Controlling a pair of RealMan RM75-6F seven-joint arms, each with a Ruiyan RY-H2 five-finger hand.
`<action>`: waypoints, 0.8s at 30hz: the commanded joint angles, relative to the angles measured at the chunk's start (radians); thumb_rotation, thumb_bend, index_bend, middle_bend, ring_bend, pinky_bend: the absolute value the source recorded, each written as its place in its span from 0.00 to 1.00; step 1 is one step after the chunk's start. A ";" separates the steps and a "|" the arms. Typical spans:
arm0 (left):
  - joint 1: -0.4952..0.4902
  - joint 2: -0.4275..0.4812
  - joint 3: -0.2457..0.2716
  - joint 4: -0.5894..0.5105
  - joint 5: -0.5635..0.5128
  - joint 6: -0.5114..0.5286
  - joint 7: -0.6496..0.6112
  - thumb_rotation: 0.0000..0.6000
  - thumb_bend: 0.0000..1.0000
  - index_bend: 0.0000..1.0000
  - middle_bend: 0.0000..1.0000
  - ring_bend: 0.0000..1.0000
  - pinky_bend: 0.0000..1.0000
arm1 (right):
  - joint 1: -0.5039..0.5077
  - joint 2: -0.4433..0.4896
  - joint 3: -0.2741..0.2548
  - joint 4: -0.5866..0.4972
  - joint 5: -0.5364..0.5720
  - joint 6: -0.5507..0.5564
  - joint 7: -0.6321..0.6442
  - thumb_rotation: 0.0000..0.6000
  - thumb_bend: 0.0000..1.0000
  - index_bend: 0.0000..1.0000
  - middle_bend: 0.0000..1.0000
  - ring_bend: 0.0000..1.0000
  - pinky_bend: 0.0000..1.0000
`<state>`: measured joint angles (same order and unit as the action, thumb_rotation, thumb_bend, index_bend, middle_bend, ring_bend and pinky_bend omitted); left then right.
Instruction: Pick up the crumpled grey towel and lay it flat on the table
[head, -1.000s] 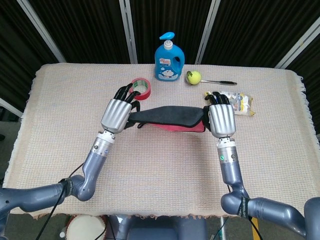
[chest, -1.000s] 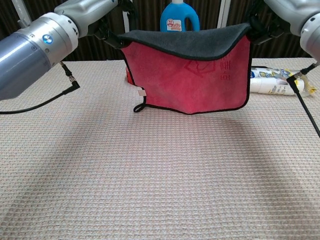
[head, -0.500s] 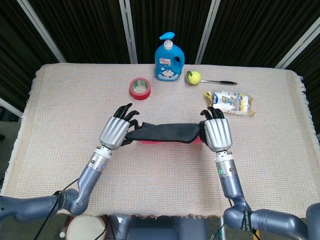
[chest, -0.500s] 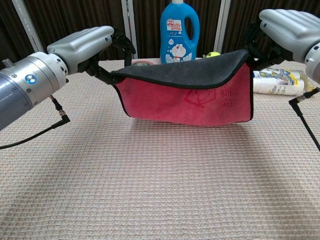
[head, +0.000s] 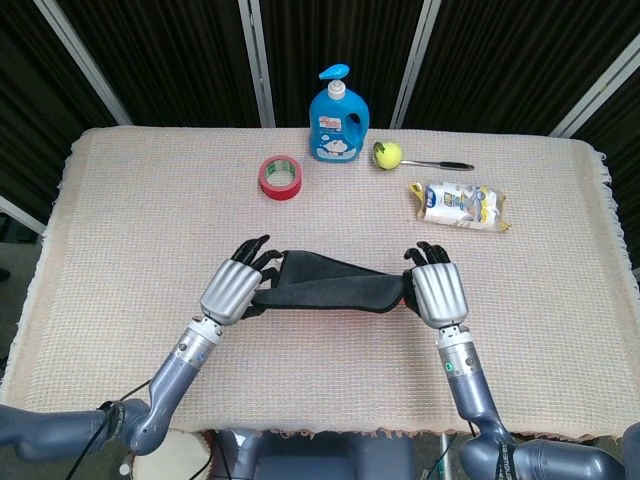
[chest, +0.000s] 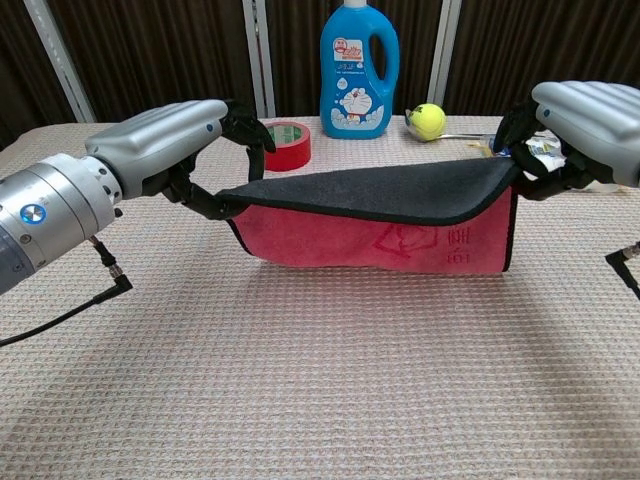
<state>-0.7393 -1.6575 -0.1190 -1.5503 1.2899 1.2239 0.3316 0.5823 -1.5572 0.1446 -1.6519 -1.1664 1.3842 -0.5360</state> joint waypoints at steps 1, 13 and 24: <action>0.011 -0.001 0.012 -0.011 0.006 0.000 0.007 1.00 0.54 0.61 0.22 0.04 0.12 | -0.013 0.011 -0.014 -0.022 -0.001 -0.004 -0.015 1.00 0.70 0.73 0.36 0.21 0.24; 0.067 0.000 0.074 -0.052 0.057 0.017 0.023 1.00 0.54 0.62 0.22 0.04 0.12 | -0.066 0.035 -0.057 -0.043 -0.032 0.005 -0.034 1.00 0.70 0.73 0.36 0.21 0.24; 0.110 0.000 0.119 -0.083 0.095 0.017 0.036 1.00 0.54 0.62 0.22 0.04 0.12 | -0.112 0.057 -0.089 -0.042 -0.071 0.009 -0.013 1.00 0.70 0.73 0.36 0.21 0.24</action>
<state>-0.6315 -1.6572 -0.0020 -1.6309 1.3826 1.2403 0.3674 0.4720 -1.5020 0.0574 -1.6925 -1.2361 1.3927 -0.5503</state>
